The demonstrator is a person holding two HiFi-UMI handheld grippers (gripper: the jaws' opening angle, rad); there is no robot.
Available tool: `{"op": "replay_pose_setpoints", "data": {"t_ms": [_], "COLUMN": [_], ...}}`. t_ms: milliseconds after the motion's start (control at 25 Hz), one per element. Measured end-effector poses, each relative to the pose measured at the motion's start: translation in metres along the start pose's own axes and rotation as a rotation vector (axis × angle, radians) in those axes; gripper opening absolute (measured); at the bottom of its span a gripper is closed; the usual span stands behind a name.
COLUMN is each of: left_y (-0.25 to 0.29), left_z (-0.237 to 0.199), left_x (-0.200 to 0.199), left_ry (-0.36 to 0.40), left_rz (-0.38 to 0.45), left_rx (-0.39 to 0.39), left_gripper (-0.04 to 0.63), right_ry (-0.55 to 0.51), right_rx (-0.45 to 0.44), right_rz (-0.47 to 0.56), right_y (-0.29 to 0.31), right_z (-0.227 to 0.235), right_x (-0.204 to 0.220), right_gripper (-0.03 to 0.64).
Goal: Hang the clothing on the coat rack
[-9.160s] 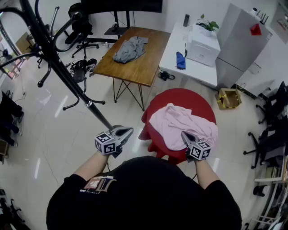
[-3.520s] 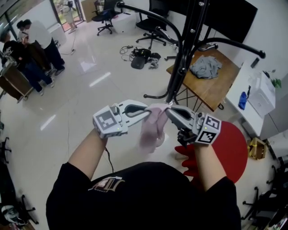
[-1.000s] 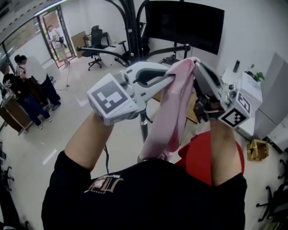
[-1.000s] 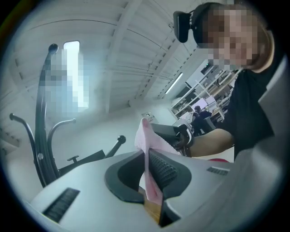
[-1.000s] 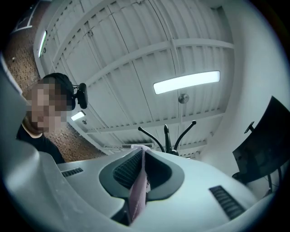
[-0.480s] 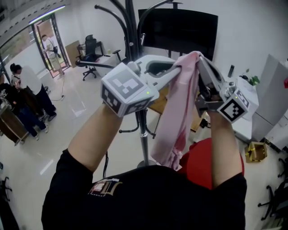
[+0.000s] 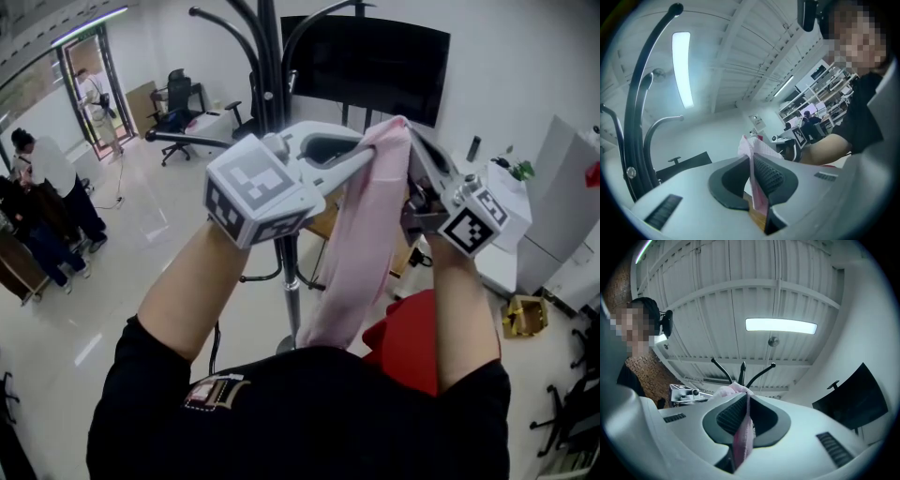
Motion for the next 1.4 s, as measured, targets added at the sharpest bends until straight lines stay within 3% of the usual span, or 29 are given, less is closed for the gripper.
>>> {"op": "replay_pose_setpoints", "data": {"t_ms": [200, 360, 520, 680, 880, 1120, 1400], "left_y": [-0.004, 0.002, 0.004, 0.004, 0.002, -0.003, -0.010], "left_z": [0.002, 0.014, 0.013, 0.011, 0.014, 0.030, 0.031], "left_x": [0.009, 0.013, 0.012, 0.018, 0.023, 0.027, 0.028], "left_ry": [-0.006, -0.062, -0.123, -0.263, -0.417, -0.408, -0.423], "left_rz": [-0.029, -0.041, -0.055, -0.042, 0.040, 0.038, 0.038], "left_rx": [0.007, 0.022, -0.021, -0.046, -0.049, -0.058, -0.076], "left_gripper": [0.021, 0.021, 0.021, 0.025, 0.030, 0.034, 0.035], "right_ry": [0.092, 0.163, 0.116, 0.082, 0.077, 0.120, 0.110], "right_rx": [-0.043, -0.070, -0.059, -0.027, 0.002, 0.122, 0.173], "right_rz": [-0.009, 0.009, 0.004, -0.013, -0.021, -0.015, 0.006], "right_y": [0.001, -0.011, -0.012, -0.011, -0.016, -0.034, -0.038], "right_z": [-0.002, -0.005, -0.008, -0.011, -0.014, -0.001, -0.009], "right_x": [0.021, 0.025, 0.023, 0.022, 0.023, 0.033, 0.031], "right_gripper": [0.015, 0.017, 0.021, 0.023, 0.028, 0.040, 0.038]}}
Point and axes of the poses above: the fingertips, and each gripper's own axes: y forward along the fingers, z to its right, x out of its underside, the point moved 3 cm from there along -y, backward along the fingers, and after that the axes turned 4 degrees about y, right-handed, at the moved point
